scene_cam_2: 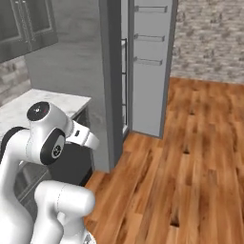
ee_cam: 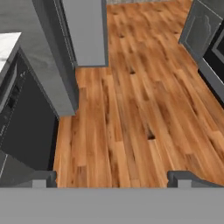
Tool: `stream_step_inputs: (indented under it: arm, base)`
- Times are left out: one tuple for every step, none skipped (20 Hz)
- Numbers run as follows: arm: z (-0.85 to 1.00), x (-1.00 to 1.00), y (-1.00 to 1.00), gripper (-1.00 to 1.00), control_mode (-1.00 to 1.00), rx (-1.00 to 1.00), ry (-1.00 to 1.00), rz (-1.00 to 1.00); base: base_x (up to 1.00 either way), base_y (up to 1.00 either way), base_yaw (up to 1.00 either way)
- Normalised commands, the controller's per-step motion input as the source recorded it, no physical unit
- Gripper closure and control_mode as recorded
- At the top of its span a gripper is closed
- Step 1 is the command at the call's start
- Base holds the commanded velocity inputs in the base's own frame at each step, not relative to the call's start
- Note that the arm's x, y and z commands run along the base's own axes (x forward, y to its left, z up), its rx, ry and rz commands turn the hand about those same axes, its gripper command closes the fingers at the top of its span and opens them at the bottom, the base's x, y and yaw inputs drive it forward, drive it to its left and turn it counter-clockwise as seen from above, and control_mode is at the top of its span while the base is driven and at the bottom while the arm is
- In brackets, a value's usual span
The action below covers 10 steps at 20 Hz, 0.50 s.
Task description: Pick the egg and butter from the fridge and place them by the bowl for mixing.
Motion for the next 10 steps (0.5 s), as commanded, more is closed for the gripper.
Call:
stream_step_inputs:
  arm:
    - [0.00,0.00,0.00,-1.00,1.00,0.00,0.00,0.00]
    - [0.00,0.00,0.00,-1.00,1.00,0.00,0.00,0.00]
    - [0.00,0.00,0.00,-1.00,1.00,0.00,0.00,0.00]
    - [0.00,0.00,0.00,-1.00,1.00,0.00,0.00,0.00]
    - [0.00,0.00,0.00,-1.00,1.00,0.00,0.00,0.00]
    - [0.00,0.00,0.00,-1.00,1.00,0.00,0.00,0.00]
    - [0.00,0.00,0.00,-1.00,1.00,0.00,0.00,0.00]
    - [0.00,0.00,0.00,-1.00,1.00,0.00,0.00,0.00]
    - [0.00,0.00,0.00,-1.00,1.00,0.00,0.00,0.00]
    - [0.00,0.00,0.00,-1.00,1.00,0.00,0.00,0.00]
  base:
    - [0.88,-0.18,0.00]
    - [0.85,-0.17,0.00]
    - [0.83,-0.16,0.00]
    - [0.82,-0.16,0.00]
    - [0.80,-0.16,0.00]
    - [0.77,-0.19,0.00]
    - [0.76,-0.21,0.00]
    - [0.76,-0.22,0.00]
    - [0.76,-0.23,0.00]
    - [0.76,-0.23,0.00]
